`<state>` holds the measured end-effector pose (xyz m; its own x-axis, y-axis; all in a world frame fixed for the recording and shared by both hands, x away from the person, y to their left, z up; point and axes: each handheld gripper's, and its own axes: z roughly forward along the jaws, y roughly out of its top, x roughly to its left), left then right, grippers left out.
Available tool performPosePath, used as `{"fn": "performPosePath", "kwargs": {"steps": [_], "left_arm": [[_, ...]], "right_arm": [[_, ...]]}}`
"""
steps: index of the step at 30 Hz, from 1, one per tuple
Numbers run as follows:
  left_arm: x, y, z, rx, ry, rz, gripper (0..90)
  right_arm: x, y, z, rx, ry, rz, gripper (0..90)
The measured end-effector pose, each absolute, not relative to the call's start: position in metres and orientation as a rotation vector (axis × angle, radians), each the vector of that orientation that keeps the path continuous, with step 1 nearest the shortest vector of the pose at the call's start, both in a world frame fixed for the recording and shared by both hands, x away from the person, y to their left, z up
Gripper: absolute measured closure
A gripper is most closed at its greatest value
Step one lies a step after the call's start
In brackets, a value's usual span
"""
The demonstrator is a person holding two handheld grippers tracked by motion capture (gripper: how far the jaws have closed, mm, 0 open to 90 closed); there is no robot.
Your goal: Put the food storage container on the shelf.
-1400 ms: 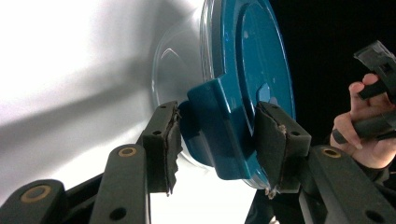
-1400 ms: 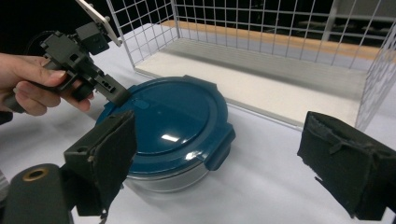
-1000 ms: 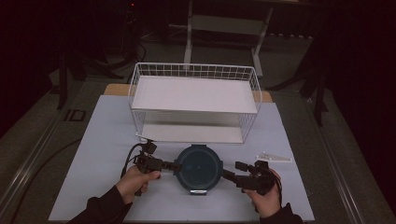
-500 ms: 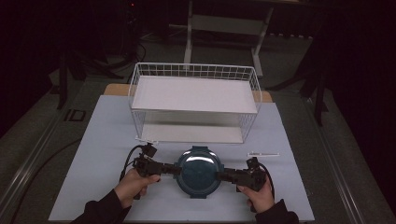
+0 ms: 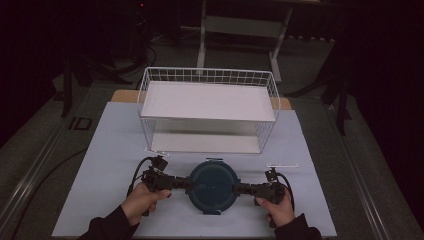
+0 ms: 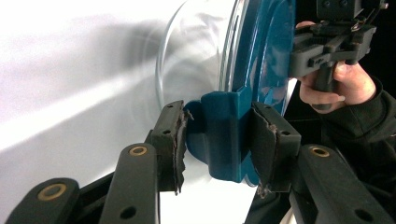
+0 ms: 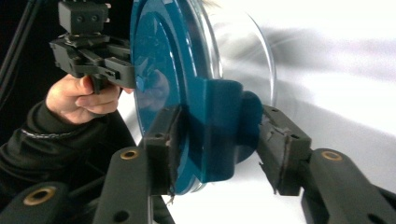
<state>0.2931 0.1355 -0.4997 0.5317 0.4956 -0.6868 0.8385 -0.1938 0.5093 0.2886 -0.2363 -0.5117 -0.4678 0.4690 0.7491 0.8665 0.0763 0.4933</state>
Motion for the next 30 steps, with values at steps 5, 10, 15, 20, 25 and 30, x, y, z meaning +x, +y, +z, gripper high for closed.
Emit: {"fn": "performPosePath", "kwargs": {"steps": [5, 10, 15, 20, 25, 30], "left_arm": [[0.293, 0.137, -0.501, 1.846, 1.096, -0.467, 58.0], [0.291, 0.135, -0.501, 1.831, 1.118, -0.445, 57.3], [0.286, 0.131, -0.496, 1.845, 1.127, -0.407, 57.2], [0.284, 0.130, -0.494, 1.835, 1.123, -0.401, 57.4], [0.288, 0.132, -0.482, 1.839, 1.088, -0.335, 57.3], [0.294, 0.137, -0.476, 1.818, 1.085, -0.297, 57.2]], "right_arm": [[0.287, -0.233, -0.509, -1.300, -2.021, -1.366, 55.6], [0.286, -0.233, -0.509, -1.321, -2.004, -1.360, 55.7], [0.283, -0.235, -0.510, -1.342, -1.970, -1.369, 55.6], [0.285, -0.236, -0.505, -1.348, -1.976, -1.389, 55.7], [0.290, -0.234, -0.494, -1.316, -2.010, -1.431, 55.6], [0.298, -0.230, -0.488, -1.305, -2.028, -1.453, 55.5]]}}
